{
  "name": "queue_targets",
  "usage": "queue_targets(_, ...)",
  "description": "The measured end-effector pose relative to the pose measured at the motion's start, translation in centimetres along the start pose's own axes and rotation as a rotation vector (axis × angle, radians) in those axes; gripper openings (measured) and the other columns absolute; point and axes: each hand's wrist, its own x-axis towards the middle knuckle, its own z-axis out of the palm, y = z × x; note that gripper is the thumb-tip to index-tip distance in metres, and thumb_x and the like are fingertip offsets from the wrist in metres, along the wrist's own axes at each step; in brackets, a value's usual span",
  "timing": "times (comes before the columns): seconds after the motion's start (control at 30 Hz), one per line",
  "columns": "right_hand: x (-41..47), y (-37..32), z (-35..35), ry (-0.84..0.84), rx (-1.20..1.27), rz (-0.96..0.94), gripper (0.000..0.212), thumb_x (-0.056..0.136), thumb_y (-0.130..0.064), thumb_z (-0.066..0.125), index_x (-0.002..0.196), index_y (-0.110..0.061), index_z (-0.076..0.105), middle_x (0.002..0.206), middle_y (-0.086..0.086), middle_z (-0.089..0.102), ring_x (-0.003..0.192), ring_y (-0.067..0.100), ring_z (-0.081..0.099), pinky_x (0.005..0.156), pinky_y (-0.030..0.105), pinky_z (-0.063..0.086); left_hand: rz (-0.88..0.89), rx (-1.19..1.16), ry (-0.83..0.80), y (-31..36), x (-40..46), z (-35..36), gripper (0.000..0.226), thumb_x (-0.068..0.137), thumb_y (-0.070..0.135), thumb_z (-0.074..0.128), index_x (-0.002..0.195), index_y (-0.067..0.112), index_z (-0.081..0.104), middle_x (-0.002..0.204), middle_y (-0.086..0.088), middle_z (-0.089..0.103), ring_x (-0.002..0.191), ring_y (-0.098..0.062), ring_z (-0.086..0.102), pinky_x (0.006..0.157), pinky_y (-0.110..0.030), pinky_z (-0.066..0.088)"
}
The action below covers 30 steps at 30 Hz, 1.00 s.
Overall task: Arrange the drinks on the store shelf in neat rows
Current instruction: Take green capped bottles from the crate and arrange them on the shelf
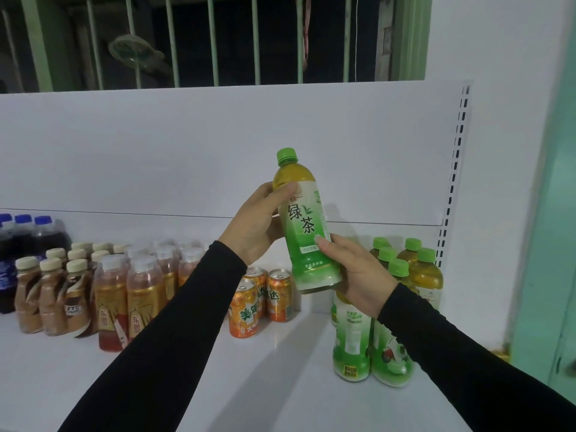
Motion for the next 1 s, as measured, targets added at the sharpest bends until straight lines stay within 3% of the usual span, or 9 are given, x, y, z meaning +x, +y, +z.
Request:
queue_targets(0.13,0.1,0.2,0.0,-0.038,-0.026,0.015,0.039,0.088,-0.032,0.061,0.120,-0.009,0.064,0.118,0.013,0.070,0.108,0.026,0.067,0.094,0.042,0.054,0.002,-0.009,0.053,-0.1,-0.1,0.0,0.023,0.093,0.025,0.067,0.111,0.013,0.060,0.080,0.000,0.071,0.069,-0.017,0.068,0.063,-0.033,0.056)
queue_targets(0.3,0.4,0.5,0.7,0.127,-0.561,-0.180,0.033,0.081,-0.045,0.073,0.111,-0.031,0.066,0.110,-0.011,0.073,0.106,0.010,0.067,0.098,0.038,0.053,0.076,0.018,0.180,-0.2,-0.1,0.2,0.048,0.086,0.023,0.077,0.127,0.015,0.053,0.096,-0.006,0.074,0.072,-0.018,0.072,0.059,-0.032,0.057)
queue_targets(0.4,0.6,0.7,1.1,0.172,-0.423,-0.180,0.041,0.077,-0.035,0.078,0.115,-0.025,0.066,0.109,-0.005,0.074,0.104,0.014,0.069,0.096,0.042,0.055,0.100,0.054,0.189,-0.3,0.0,0.3,0.055,0.083,0.024,0.080,0.129,0.018,0.050,0.107,-0.010,0.072,0.080,-0.019,0.073,0.068,-0.035,0.058)
queue_targets(0.57,0.3,0.4,0.8,-0.010,-0.107,-0.012,0.050,0.081,-0.033,0.066,0.125,-0.009,0.062,0.118,0.011,0.071,0.108,0.025,0.067,0.096,0.044,0.054,0.049,0.026,0.113,0.3,-0.2,-0.4,0.042,0.090,0.029,0.072,0.124,0.012,0.056,0.098,-0.004,0.071,0.079,-0.017,0.070,0.070,-0.035,0.058)
queue_targets(0.73,0.3,0.8,0.8,-0.068,-0.048,0.075,0.051,0.086,-0.035,0.060,0.127,-0.006,0.061,0.121,0.016,0.068,0.108,0.027,0.066,0.096,0.044,0.053,0.009,-0.030,0.100,0.2,-0.4,-0.8,0.052,0.088,0.024,0.074,0.131,0.006,0.051,0.099,-0.008,0.070,0.089,-0.026,0.069,0.088,-0.054,0.056)
queue_targets(0.87,0.6,1.0,1.4,0.078,-0.341,-0.074,0.031,0.083,-0.036,0.071,0.111,-0.024,0.068,0.109,-0.003,0.074,0.104,0.016,0.070,0.095,0.039,0.054,0.031,-0.002,0.201,-0.1,-0.3,-0.6,0.053,0.085,0.023,0.078,0.129,0.012,0.050,0.096,-0.006,0.072,0.078,-0.021,0.071,0.075,-0.043,0.060)
queue_targets(0.93,0.8,1.0,1.5,0.104,-0.337,-0.080,0.023,0.084,-0.030,0.073,0.107,-0.025,0.068,0.108,-0.003,0.075,0.102,0.017,0.070,0.094,0.039,0.055,0.039,0.000,0.214,-0.3,-0.2,-0.6,0.054,0.084,0.024,0.078,0.128,0.015,0.049,0.100,-0.005,0.071,0.077,-0.018,0.071,0.068,-0.037,0.060)
queue_targets(1.0,0.8,0.6,1.3,0.074,-0.229,-0.029,0.030,0.085,-0.028,0.069,0.112,-0.018,0.067,0.110,0.004,0.074,0.102,0.020,0.071,0.089,0.036,0.056,0.046,0.015,0.196,-0.3,-0.2,-0.6,0.052,0.085,0.028,0.077,0.128,0.016,0.049,0.098,-0.003,0.070,0.076,-0.015,0.070,0.063,-0.032,0.058)
